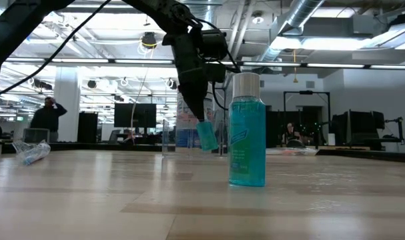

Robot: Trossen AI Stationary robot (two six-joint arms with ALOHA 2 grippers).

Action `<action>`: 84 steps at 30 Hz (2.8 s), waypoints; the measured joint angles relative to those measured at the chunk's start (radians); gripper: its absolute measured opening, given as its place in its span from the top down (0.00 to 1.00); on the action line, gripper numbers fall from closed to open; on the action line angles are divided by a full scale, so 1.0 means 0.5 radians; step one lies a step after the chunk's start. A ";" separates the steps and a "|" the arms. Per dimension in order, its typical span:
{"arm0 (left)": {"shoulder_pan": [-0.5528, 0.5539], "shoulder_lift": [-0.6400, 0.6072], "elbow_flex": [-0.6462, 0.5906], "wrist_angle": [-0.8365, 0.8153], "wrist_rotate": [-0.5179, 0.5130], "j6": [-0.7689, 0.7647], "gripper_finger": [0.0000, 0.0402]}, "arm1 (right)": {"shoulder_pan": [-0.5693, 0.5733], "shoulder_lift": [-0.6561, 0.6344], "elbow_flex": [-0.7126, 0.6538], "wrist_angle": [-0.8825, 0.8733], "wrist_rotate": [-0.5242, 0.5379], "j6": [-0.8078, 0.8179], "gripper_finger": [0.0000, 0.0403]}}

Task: Pick & Place toothbrushing station
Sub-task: Put the left mouthwash into the transparent organizer, then put the mouthwash into the transparent organizer

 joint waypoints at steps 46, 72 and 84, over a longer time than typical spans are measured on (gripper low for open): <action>-0.010 0.014 -0.011 0.261 0.098 0.095 0.65 | 0.000 0.011 0.001 0.094 -0.042 0.017 0.45; 0.101 -0.615 0.040 1.026 0.155 -0.792 0.64 | -0.001 0.011 0.001 0.280 -0.039 0.082 0.45; 0.112 -1.483 0.040 1.272 0.126 -1.214 0.64 | 0.474 0.065 -0.018 -0.525 -0.121 0.125 0.45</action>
